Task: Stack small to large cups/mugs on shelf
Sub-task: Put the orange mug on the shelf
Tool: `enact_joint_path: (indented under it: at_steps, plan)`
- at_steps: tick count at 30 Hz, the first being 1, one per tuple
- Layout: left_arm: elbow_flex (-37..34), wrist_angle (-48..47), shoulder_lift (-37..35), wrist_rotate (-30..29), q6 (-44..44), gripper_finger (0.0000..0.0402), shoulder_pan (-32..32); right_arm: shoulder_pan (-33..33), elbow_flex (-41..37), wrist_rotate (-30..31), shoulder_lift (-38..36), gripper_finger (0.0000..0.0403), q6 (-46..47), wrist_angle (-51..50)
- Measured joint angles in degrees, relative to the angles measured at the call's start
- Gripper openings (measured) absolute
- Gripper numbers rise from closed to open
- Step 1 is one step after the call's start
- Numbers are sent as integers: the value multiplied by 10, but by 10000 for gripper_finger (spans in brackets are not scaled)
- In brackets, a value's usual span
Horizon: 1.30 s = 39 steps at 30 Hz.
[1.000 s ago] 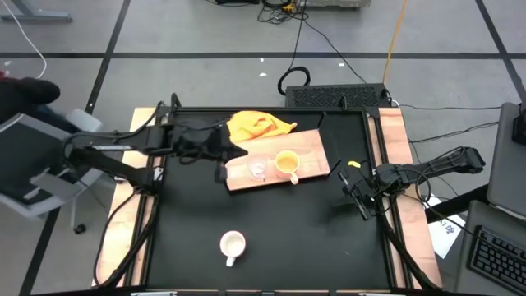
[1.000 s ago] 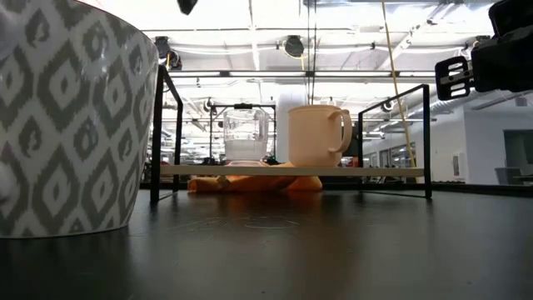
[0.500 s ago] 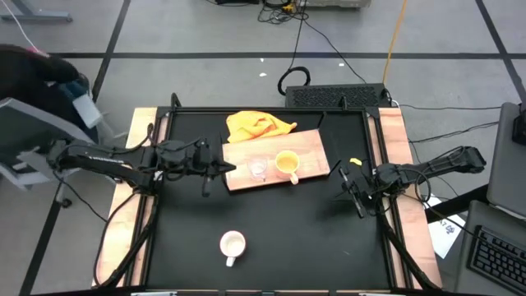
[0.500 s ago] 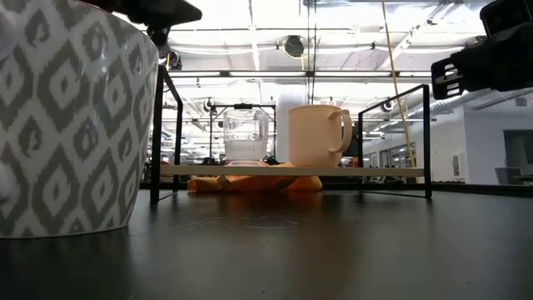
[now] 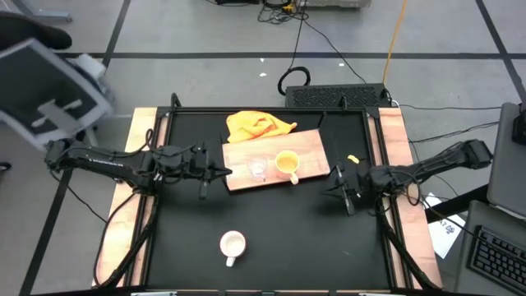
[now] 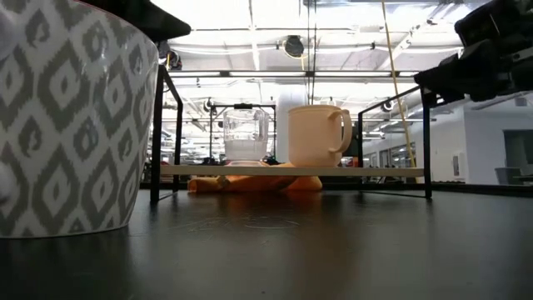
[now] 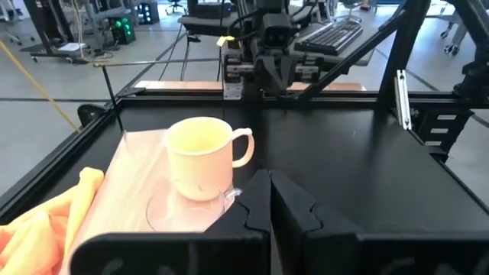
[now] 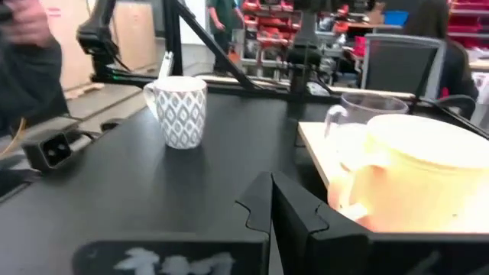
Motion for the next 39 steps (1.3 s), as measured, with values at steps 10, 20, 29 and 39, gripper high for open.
enact_joint_path:
  at_steps: [10, 20, 29, 39]
  plan:
    - [1, 3, -3, 35, 19, 2, -4, -17, 36, 1, 88, 0, -3, 28]
    - [-9, -18, -62, -44, 32, 1, -18, -20, 40, 1, 120, 0, -9, 67]
    - [-118, 58, -166, -48, 20, 0, -18, -20, 41, -1, 120, 0, -14, 70]
    - [-196, 57, -254, -54, 16, 0, -18, -20, 42, -2, 120, 0, -10, 68]
